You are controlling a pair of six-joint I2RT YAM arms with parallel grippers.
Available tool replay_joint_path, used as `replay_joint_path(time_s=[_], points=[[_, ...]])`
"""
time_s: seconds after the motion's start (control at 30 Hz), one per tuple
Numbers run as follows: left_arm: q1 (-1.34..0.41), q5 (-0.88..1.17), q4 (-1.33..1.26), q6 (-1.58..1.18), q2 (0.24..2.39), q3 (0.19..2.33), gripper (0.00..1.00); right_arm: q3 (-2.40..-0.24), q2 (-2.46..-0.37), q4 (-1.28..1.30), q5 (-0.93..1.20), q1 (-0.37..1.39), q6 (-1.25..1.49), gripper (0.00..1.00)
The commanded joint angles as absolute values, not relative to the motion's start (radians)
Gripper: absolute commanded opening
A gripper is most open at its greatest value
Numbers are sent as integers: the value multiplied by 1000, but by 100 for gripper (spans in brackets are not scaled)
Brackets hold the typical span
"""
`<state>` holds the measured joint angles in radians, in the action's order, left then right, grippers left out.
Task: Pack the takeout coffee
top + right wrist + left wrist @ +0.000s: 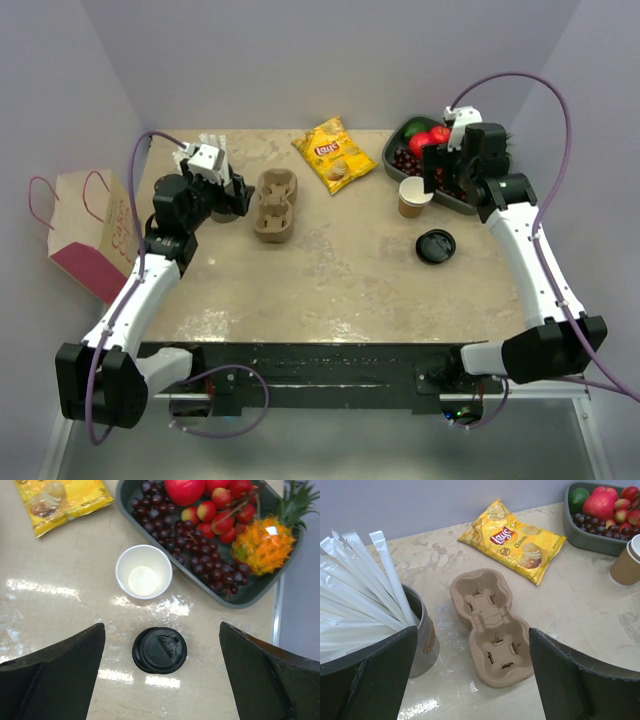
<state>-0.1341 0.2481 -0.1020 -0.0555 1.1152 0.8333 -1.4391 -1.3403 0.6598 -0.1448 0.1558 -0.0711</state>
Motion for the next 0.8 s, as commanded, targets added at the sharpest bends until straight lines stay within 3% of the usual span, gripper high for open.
replay_joint_path(time_s=[0.0,0.2,0.27,0.37,0.53,0.67,0.77], points=[[-140,267,-155,-52,1120,856,97,-1477,-1371,643,76,156,-197,99],[-140,278,-141,-63,1129,874,95,-1499,-1416,630,211,156,-386,96],[-141,281,-135,-61,1127,874,95,-1505,-1436,627,230,155,-443,86],[-146,290,-130,-55,1131,874,94,-1552,-1514,666,271,155,-518,60],[-164,296,-118,-23,1126,867,94,-1684,-1688,817,282,155,-581,40],[-164,301,-124,-29,1117,851,94,-1692,-1726,830,294,156,-574,38],[-166,301,-130,-35,1114,841,94,-1671,-1744,816,295,156,-568,47]])
